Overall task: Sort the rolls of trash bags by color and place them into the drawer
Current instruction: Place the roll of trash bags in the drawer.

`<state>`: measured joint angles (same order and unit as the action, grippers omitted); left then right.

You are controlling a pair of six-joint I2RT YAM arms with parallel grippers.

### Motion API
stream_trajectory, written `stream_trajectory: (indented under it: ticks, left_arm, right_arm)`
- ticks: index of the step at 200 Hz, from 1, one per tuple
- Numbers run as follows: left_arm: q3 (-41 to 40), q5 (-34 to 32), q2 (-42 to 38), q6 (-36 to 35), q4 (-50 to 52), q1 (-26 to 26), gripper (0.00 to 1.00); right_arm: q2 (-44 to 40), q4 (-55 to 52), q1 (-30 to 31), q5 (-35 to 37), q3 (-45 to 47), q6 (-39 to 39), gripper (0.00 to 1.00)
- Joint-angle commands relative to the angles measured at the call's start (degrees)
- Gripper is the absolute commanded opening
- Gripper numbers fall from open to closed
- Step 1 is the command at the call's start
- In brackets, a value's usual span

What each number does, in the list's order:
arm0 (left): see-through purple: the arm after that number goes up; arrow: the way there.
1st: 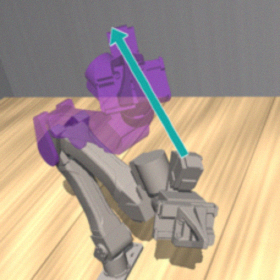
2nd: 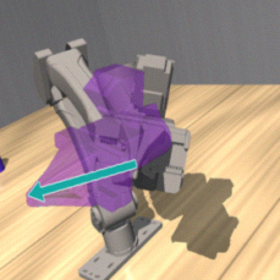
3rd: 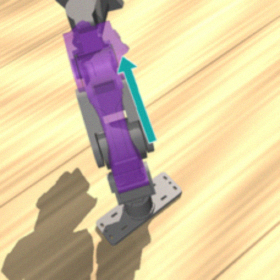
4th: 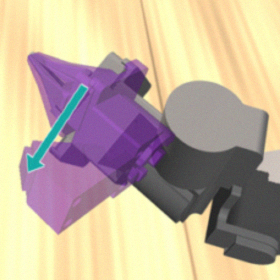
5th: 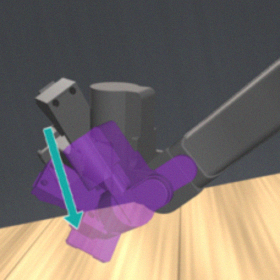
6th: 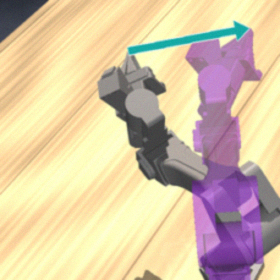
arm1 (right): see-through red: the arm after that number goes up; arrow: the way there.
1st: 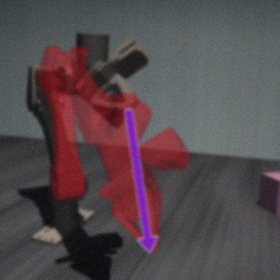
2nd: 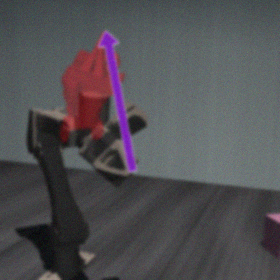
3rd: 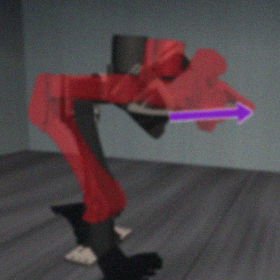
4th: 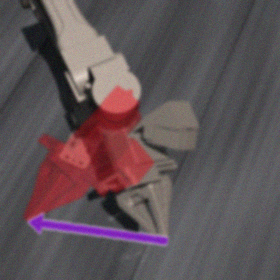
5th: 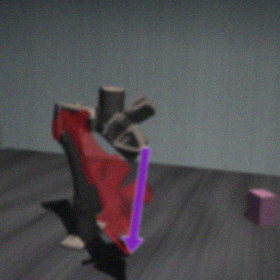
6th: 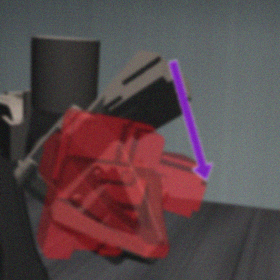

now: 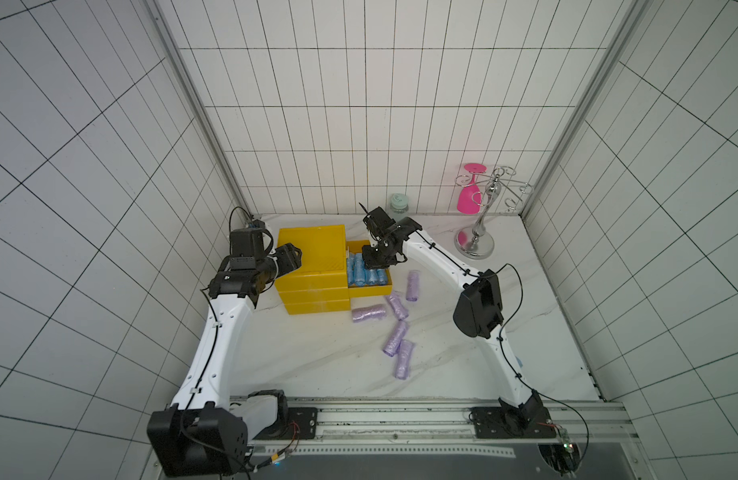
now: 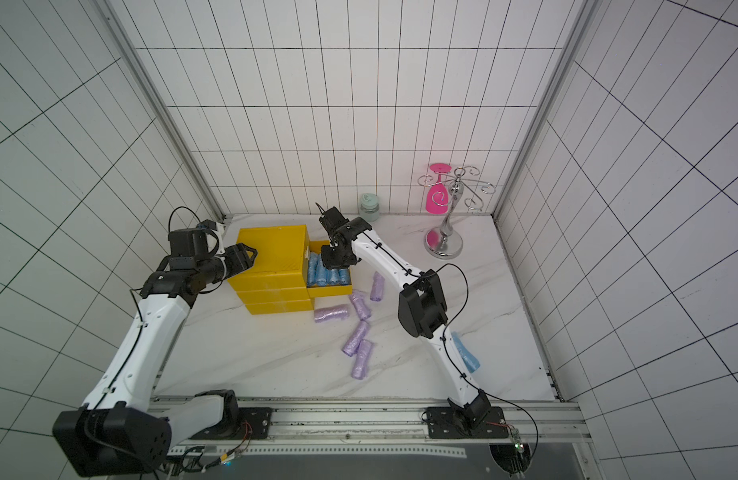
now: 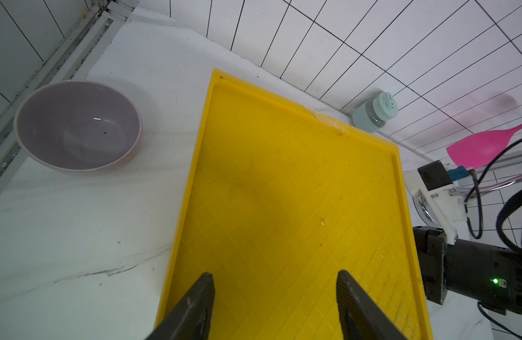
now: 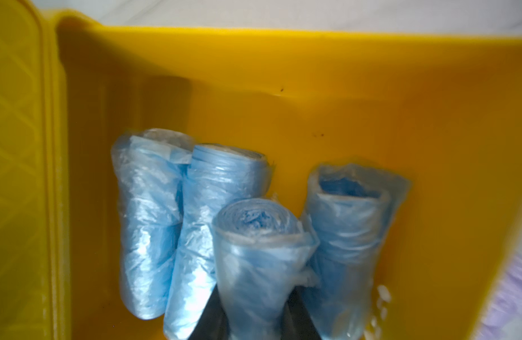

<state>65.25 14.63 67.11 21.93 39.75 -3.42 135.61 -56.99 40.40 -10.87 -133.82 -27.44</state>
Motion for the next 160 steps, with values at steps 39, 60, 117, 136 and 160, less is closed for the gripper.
stream_trajectory:
  ticks: [39,60,117,136,160]
  left_arm:
    - [-1.4,2.8,0.5,0.9,-1.7,-0.2,0.65]
    - [-1.4,3.1,0.3,0.9,-1.7,-0.2,0.66]
    - [-1.3,4.0,-0.5,1.4,-1.6,-0.2,0.66]
    - [-1.1,4.5,-0.8,1.8,-1.7,-0.2,0.65]
    - [-0.3,5.0,-1.3,2.0,-1.3,-0.2,0.66]
  right_arm:
    - [5.0,5.7,1.6,-12.9,-4.5,-6.6,0.24]
    - [4.1,6.1,1.6,-11.4,-3.6,-7.5,0.38]
    - [-3.5,6.0,-0.1,-4.1,2.9,-5.1,0.6]
    - [-5.9,5.8,-0.3,-2.6,3.9,-3.7,0.62]
    - [-8.1,5.1,-0.2,-2.0,4.0,-2.2,0.63]
